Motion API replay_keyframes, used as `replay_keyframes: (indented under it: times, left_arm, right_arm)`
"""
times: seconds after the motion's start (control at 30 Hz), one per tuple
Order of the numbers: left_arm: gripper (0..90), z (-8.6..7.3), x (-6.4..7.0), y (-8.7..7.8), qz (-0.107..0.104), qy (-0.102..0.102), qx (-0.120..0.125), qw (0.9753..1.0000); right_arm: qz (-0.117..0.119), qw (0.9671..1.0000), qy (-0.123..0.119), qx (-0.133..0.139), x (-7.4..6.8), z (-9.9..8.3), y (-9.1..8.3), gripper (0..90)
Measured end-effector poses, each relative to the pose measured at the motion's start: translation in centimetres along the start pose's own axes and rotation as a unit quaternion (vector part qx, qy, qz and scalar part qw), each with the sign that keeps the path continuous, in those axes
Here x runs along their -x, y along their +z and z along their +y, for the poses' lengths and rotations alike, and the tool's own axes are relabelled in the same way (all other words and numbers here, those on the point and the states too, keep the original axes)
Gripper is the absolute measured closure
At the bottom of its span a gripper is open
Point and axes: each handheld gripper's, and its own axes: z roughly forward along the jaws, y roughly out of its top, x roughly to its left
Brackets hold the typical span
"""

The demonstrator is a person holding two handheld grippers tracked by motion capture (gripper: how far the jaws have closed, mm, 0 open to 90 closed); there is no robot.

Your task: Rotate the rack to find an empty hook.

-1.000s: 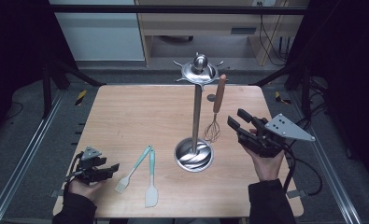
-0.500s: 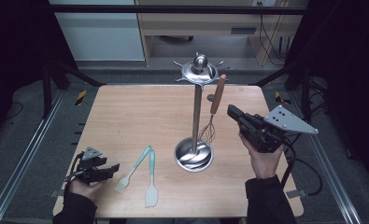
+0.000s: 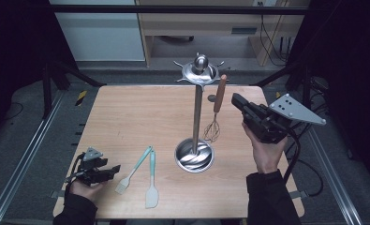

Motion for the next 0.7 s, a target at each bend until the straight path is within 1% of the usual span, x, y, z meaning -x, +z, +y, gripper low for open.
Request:
replay_keyframes:
  times: [0.03, 0.2, 0.3, 0.4, 0.5, 0.6, 0.7]
  left_arm:
    - [36.3, 0.0, 0.0, 0.0, 0.001, 0.002, -0.001, 1.0000]
    - [36.3, 0.0, 0.1, 0.0, 0.002, 0.003, -0.002, 1.0000]
    - [36.3, 0.0, 0.1, 0.2, 0.001, 0.001, -0.004, 1.0000]
    - [36.3, 0.0, 0.1, 0.3, 0.001, 0.004, -0.004, 1.0000]
    - [36.3, 0.0, 0.1, 0.2, 0.000, 0.004, -0.003, 1.0000]
    - [36.3, 0.0, 0.1, 0.2, -0.001, 0.004, -0.005, 1.0000]
    - [36.3, 0.0, 0.1, 0.2, 0.000, 0.004, -0.003, 1.0000]
  right_arm:
    - [-0.005, 1.0000, 0.002, 0.002, 0.1, 0.5, 0.1, 90.0]
    - [-0.008, 1.0000, 0.000, 0.005, 0.3, 1.3, 0.3, 90.0]
    - [-0.010, 0.9999, -0.001, 0.003, 0.3, 1.8, 0.6, 90.0]
    - [-0.015, 0.9999, -0.004, 0.001, 0.4, 2.3, 1.0, 90.0]
    - [-0.011, 0.9999, 0.002, 0.006, 0.6, 2.9, 1.2, 90.0]
    - [-0.011, 0.9999, -0.002, 0.001, 0.7, 3.4, 1.6, 90.0]
    - [-0.004, 1.0000, -0.006, -0.005, 0.7, 3.7, 2.1, 90.0]
